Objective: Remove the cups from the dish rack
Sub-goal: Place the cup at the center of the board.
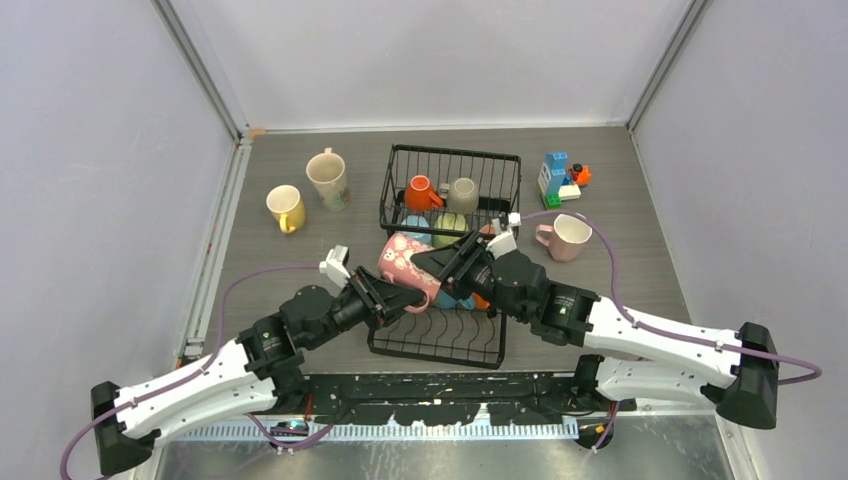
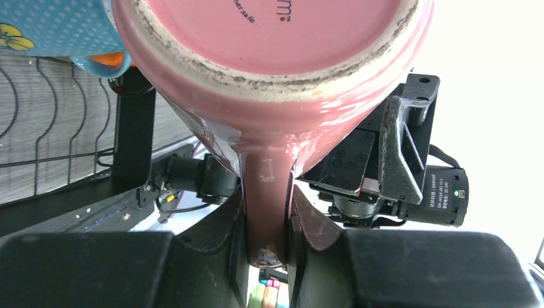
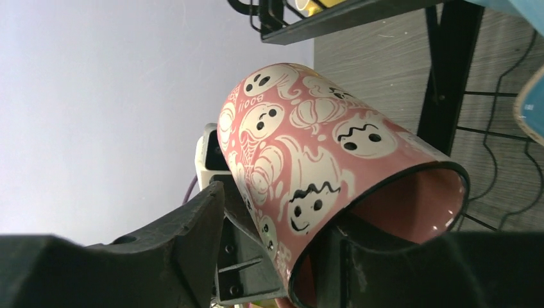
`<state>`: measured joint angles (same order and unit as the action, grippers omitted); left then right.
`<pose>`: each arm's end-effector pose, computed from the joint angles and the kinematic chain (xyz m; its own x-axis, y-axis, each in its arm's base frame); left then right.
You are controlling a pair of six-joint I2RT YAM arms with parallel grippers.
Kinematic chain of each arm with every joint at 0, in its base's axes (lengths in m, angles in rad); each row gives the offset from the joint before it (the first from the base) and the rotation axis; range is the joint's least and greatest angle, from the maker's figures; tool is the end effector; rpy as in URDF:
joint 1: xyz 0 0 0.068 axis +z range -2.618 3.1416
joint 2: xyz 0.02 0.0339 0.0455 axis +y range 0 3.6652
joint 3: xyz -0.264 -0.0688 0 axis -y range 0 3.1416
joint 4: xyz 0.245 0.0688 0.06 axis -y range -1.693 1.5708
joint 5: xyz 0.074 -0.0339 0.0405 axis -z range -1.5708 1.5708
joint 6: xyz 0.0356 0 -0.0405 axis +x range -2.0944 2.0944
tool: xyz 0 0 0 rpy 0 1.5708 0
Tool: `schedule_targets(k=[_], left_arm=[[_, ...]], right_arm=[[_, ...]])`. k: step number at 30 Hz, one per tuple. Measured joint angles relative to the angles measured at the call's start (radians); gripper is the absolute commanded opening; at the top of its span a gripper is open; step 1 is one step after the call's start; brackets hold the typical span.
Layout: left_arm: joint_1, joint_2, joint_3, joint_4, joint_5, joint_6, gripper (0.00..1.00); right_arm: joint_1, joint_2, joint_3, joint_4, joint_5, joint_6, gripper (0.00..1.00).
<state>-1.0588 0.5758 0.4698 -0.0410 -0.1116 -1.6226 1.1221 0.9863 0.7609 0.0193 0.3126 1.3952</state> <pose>0.0802 -0.1347 0.2750 -0.8076 -0.5887 0.0349 -0.1137 0.0973 -0.9887 0.1106 0.2044 0.3153 -0.7311 0.6413 -0.2330 -0.0396 0.3010 0.9528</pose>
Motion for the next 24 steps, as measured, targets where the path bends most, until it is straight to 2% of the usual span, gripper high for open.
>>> schedule_targets(k=[7,11,13,18,24], left_arm=[[0.003,-0.029,0.000,0.039,-0.007,-0.047,0.00],[0.005,-0.058,0.000,0.070,-0.002,-0.105,0.00],[0.005,-0.066,0.002,0.097,0.001,-0.123,0.01],[0.005,-0.068,0.016,0.128,0.009,-0.121,0.41],[0.002,-0.062,0.042,0.156,0.039,-0.045,0.76]], right_arm=[[0.000,0.067,0.041,0.072,-0.019,0.005,0.32],[0.000,0.068,0.063,0.124,-0.033,0.004,0.03],[0.001,0.068,0.077,0.130,-0.033,-0.008,0.01],[0.003,0.068,0.126,0.112,-0.035,-0.047,0.01],[0.003,0.077,0.192,0.006,-0.035,-0.074,0.01]])
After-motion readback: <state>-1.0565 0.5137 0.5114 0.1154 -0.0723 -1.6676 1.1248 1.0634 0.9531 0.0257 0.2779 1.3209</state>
